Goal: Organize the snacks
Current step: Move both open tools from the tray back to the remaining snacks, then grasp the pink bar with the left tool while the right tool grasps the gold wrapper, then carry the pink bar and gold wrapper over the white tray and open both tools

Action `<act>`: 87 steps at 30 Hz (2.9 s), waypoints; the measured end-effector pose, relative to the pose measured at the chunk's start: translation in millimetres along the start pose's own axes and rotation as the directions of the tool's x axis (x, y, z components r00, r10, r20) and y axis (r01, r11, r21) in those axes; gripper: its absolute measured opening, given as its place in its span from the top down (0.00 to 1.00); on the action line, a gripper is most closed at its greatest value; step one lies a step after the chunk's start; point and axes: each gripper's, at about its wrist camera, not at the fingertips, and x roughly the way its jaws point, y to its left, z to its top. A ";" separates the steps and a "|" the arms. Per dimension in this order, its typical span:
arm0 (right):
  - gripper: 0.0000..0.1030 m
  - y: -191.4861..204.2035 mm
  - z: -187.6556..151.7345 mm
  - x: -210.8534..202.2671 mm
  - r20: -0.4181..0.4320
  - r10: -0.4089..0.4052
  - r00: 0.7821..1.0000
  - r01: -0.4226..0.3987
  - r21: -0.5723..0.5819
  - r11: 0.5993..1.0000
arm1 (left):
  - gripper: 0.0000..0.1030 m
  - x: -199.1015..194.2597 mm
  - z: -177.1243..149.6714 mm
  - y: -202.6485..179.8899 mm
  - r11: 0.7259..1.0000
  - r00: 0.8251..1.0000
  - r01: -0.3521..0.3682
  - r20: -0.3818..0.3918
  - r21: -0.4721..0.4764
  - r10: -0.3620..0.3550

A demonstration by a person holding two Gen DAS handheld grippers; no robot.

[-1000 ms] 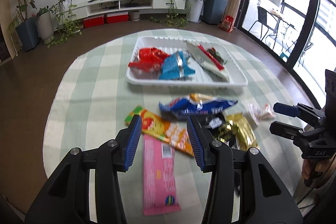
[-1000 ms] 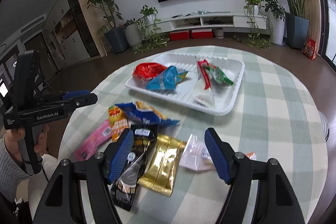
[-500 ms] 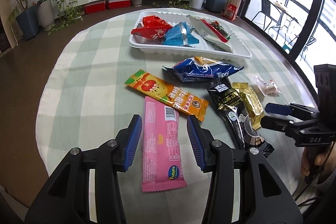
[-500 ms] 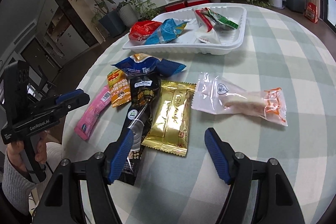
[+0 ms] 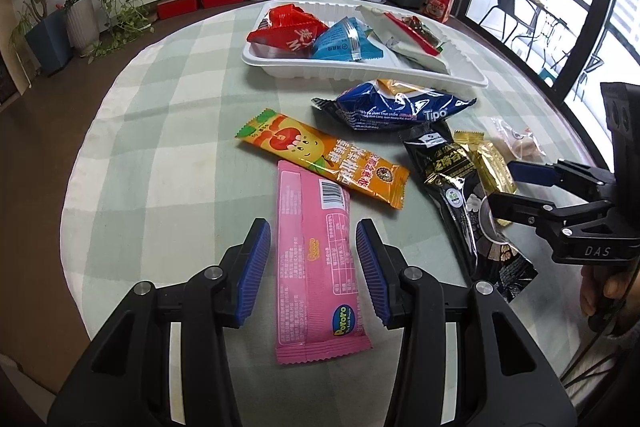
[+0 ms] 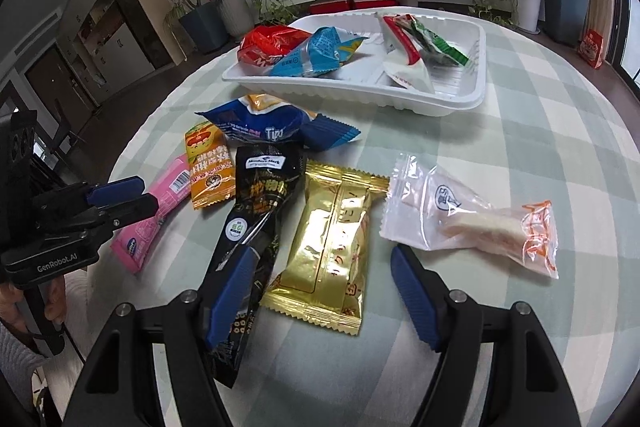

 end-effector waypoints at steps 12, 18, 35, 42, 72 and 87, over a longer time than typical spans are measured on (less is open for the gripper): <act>0.27 15.0 0.3 8.1 0.000 -0.084 0.997 0.083 -0.099 0.992 | 0.59 18.4 0.3 3.9 1.000 0.999 0.008 -0.047 -0.002 -0.008; 0.36 19.3 -1.2 10.7 0.016 -0.137 0.990 0.138 -0.151 0.979 | 0.57 22.7 0.5 1.5 1.000 0.999 -0.002 -0.046 0.013 0.003; 0.67 -0.6 -1.9 -2.0 0.025 -0.038 0.999 0.040 -0.075 0.996 | 0.68 20.3 -2.8 3.0 0.998 0.998 0.060 -0.028 -0.031 -0.061; 0.67 -22.5 -0.8 -11.3 0.013 0.110 0.994 -0.111 0.083 0.990 | 0.69 12.7 -9.8 8.8 0.990 0.994 0.106 -0.029 -0.091 -0.109; 0.66 -38.0 18.1 -55.0 0.117 0.289 0.950 -0.308 0.209 0.928 | 0.69 -36.1 17.0 10.1 0.974 0.982 0.179 0.093 -0.139 -0.167; 0.66 -50.1 43.1 -54.4 0.150 0.266 0.952 -0.293 0.199 0.935 | 0.69 -33.7 60.1 0.7 0.971 0.971 0.212 0.135 -0.112 -0.197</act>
